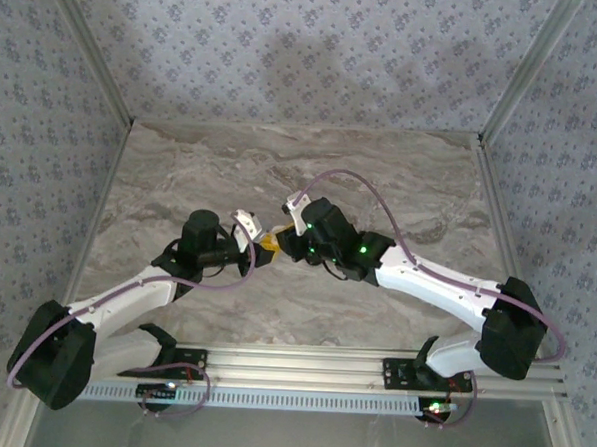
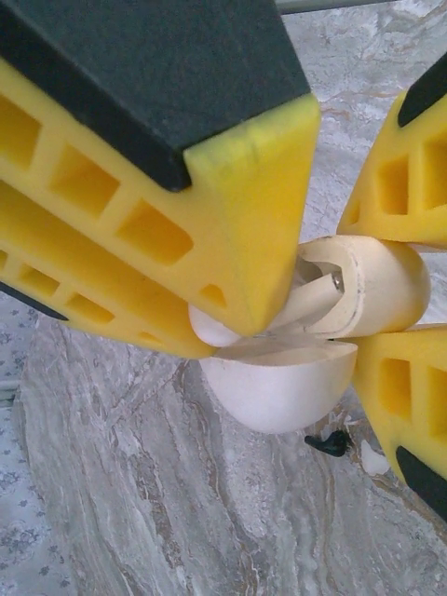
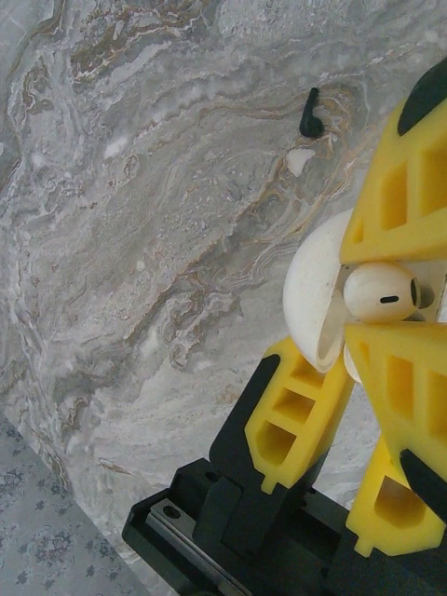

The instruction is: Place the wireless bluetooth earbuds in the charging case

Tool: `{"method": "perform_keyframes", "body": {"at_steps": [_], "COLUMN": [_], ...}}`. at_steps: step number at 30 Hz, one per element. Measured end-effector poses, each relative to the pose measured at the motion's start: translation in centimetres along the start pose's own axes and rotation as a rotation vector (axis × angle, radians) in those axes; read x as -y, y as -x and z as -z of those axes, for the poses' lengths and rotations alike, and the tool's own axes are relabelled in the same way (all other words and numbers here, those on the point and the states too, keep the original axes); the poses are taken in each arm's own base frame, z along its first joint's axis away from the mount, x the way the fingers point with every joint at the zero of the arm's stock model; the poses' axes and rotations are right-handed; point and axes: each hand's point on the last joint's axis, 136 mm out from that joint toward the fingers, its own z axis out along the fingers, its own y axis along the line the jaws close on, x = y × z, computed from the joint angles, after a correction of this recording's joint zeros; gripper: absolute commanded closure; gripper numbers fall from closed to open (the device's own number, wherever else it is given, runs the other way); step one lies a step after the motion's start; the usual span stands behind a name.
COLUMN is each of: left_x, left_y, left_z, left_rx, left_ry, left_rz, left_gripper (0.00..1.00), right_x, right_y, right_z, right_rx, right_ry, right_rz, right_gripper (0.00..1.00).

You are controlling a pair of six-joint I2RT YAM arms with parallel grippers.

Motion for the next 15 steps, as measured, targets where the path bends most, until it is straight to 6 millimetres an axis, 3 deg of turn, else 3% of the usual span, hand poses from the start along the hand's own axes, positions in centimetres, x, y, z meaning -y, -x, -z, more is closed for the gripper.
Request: {"method": "perform_keyframes", "body": {"at_steps": [6, 15], "left_x": [-0.3, -0.8], "left_y": [-0.4, -1.7], "left_z": [-0.5, -1.2], "left_rx": [-0.006, -0.041], "left_ry": [0.003, 0.001], "left_rz": [-0.012, -0.023], "left_gripper": [0.93, 0.93], "right_x": [0.9, 3.5], "right_y": [-0.3, -0.8], "right_z": [0.3, 2.6], "right_rx": [-0.011, -0.058], "right_ry": [-0.007, -0.015], "right_rz": [-0.014, -0.050], "right_gripper": [0.78, 0.77]}}
